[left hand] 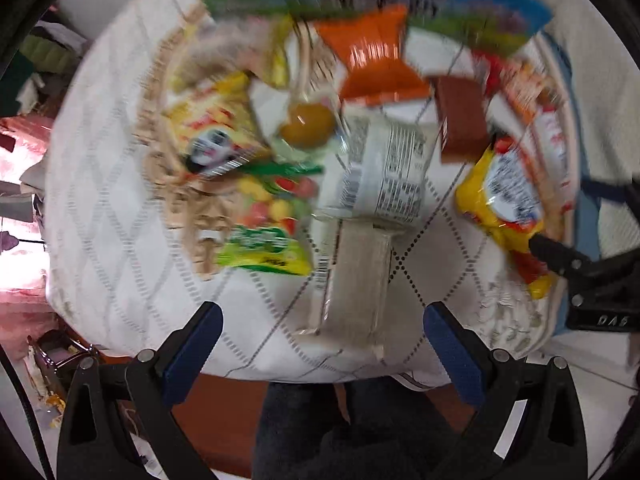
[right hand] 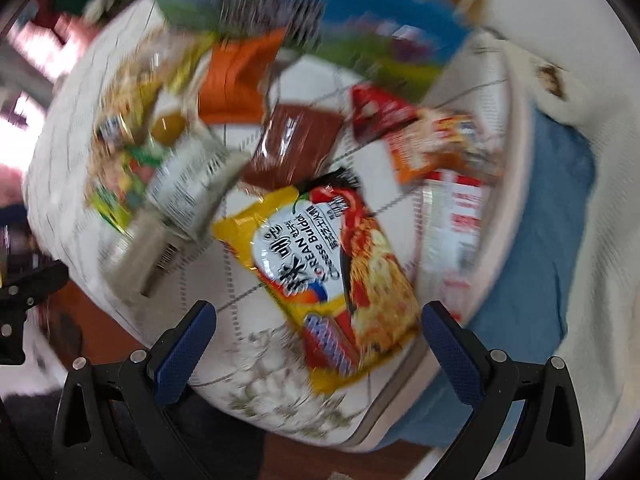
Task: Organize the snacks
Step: 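Grasp the white bread pack with the left gripper while the right grasps the Buldak noodle pack, then carry both packs into the cardboard box and open both grippers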
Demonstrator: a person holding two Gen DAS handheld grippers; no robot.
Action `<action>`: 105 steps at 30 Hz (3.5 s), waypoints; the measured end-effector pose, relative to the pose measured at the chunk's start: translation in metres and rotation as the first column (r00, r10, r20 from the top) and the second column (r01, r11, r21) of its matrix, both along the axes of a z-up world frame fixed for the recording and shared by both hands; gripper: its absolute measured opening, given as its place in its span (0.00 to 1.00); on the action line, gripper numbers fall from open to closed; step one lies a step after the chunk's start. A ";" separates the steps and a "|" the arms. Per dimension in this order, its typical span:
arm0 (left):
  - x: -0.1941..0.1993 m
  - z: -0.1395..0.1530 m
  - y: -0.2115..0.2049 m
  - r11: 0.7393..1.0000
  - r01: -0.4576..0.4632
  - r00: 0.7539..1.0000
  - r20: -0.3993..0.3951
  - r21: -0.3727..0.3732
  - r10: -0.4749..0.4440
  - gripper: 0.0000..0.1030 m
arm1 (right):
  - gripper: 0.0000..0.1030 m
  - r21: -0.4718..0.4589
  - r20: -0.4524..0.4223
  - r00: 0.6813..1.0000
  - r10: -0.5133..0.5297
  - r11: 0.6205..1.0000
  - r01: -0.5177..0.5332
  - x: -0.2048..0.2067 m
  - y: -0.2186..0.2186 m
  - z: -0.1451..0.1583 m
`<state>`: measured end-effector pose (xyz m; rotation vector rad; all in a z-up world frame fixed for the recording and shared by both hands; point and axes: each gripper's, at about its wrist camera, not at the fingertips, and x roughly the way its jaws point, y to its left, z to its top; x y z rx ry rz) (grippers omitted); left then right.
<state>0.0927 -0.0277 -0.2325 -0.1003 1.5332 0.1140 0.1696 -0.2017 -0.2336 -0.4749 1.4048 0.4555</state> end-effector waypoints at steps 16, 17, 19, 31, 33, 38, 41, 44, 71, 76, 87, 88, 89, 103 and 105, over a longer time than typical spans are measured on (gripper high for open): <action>0.018 -0.061 -0.016 0.991 -0.046 0.997 -0.072 -0.126 0.037 0.80 | 0.90 0.010 -0.376 0.853 -0.362 0.919 0.395 0.052 -0.044 -0.090; 0.019 -0.068 -0.016 0.991 -0.043 0.997 -0.074 -0.125 0.034 0.77 | 0.91 0.040 -0.436 0.786 -0.437 0.864 0.502 0.048 -0.057 -0.094; 0.020 -0.077 -0.014 0.992 -0.042 0.996 -0.082 -0.117 0.033 0.76 | 0.95 0.076 -0.514 0.715 -0.474 0.805 0.589 0.042 -0.066 -0.097; -0.007 -0.087 -0.001 0.996 -0.034 0.999 -0.035 -0.083 0.031 0.53 | 0.93 0.126 -0.304 0.904 -0.300 0.928 0.350 -0.002 -0.048 -0.079; -0.006 -0.096 0.002 0.994 -0.030 0.998 -0.052 -0.101 0.025 0.56 | 0.86 0.081 -0.271 0.907 -0.323 0.931 0.356 -0.009 -0.042 -0.083; -0.003 -0.118 0.020 0.985 -0.041 0.997 -0.072 -0.169 0.029 0.57 | 0.86 0.086 -0.329 0.858 -0.393 0.893 0.442 -0.023 -0.025 -0.080; -0.006 -0.121 0.030 0.979 -0.029 0.997 -0.077 -0.203 0.013 0.57 | 0.88 0.080 -0.307 0.842 -0.444 0.869 0.487 -0.029 -0.027 -0.076; -0.001 -0.127 0.049 0.973 -0.026 0.997 -0.078 -0.230 0.008 0.57 | 0.92 0.082 -0.276 0.827 -0.490 0.845 0.528 -0.034 -0.037 -0.072; 0.062 0.113 0.079 0.940 0.146 0.958 0.281 -0.307 -0.057 0.45 | 0.85 0.394 -0.095 0.844 -0.528 0.759 0.519 -0.047 -0.020 0.094; 0.149 0.144 0.085 0.949 0.146 0.934 0.356 -0.281 -0.039 0.45 | 0.85 0.470 0.017 0.878 -0.477 0.779 0.414 -0.009 -0.009 0.154; 0.314 0.090 0.125 0.962 0.061 0.986 0.168 -0.265 -0.016 0.45 | 0.85 0.414 0.116 0.896 -0.428 0.841 0.348 0.017 0.006 0.140; 0.326 0.076 0.128 0.962 0.047 0.991 0.130 -0.268 -0.012 0.45 | 0.85 0.403 0.103 0.899 -0.425 0.844 0.353 0.031 0.009 0.132; 0.338 0.064 0.130 0.962 0.036 0.995 0.096 -0.269 -0.010 0.45 | 0.85 0.388 0.092 0.902 -0.422 0.849 0.358 0.046 0.014 0.119; 0.388 -0.001 0.113 0.982 0.026 1.000 0.000 -0.189 -0.027 0.92 | 0.95 0.222 -0.117 0.899 -0.423 0.871 0.439 0.141 0.045 -0.006; 0.389 -0.001 0.113 0.984 0.028 0.999 0.020 -0.173 -0.025 0.92 | 0.96 0.231 -0.098 0.903 -0.419 0.873 0.430 0.141 0.045 -0.004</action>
